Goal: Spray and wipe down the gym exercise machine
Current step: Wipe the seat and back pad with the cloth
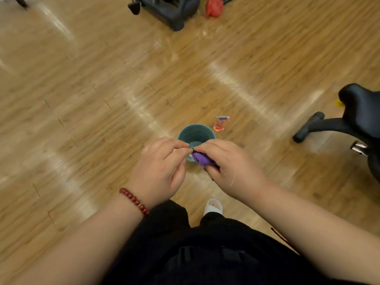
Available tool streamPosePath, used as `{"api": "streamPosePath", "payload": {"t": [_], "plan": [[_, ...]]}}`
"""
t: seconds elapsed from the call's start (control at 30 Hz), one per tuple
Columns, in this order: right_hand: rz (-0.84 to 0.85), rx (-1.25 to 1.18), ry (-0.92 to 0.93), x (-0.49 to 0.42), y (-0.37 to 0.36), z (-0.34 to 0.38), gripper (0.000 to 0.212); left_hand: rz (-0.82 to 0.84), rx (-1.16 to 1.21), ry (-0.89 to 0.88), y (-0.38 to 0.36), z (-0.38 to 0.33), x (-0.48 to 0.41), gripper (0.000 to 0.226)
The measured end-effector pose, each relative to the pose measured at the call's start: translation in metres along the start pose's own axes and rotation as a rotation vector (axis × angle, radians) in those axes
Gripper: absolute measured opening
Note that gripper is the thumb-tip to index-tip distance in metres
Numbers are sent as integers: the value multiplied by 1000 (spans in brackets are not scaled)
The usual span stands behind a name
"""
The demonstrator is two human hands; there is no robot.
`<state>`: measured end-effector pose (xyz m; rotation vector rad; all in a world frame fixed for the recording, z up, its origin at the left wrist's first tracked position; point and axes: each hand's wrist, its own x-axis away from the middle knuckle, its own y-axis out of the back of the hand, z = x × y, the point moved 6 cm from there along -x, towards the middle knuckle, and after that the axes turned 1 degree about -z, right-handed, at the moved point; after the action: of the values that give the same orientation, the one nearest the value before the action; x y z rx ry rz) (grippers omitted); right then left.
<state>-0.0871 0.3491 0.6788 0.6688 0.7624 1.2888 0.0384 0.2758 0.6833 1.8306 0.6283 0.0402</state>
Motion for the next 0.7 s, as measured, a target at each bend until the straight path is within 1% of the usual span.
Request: {"api": "streamPosePath", "payload": {"t": [0.13,0.2,0.27,0.4,0.5,0.6,0.7], "plan": [[15,-4,-84,-41,5,-38,37,35,25,-19,-18,33,-53,27],[-16,-4,-137,-59,6,-57,32,80,50,-57,-29,53,-79,27],[-53,-5,-215,-80,3,-74,31,130,64,-117,-40,78,-107,26],[-174,-76,-429,-125,-5,-99,32,267,107,-275,-60,133,-162,26],[-274,-92,-610,-158,-13,-106,32,362,128,-429,-63,172,-207,29],[-369,-124,-794,-180,-24,-109,34,421,143,-593,-61,194,-247,32],[-430,-146,-962,-191,-37,-111,34,473,181,-726,-66,204,-272,33]]}}
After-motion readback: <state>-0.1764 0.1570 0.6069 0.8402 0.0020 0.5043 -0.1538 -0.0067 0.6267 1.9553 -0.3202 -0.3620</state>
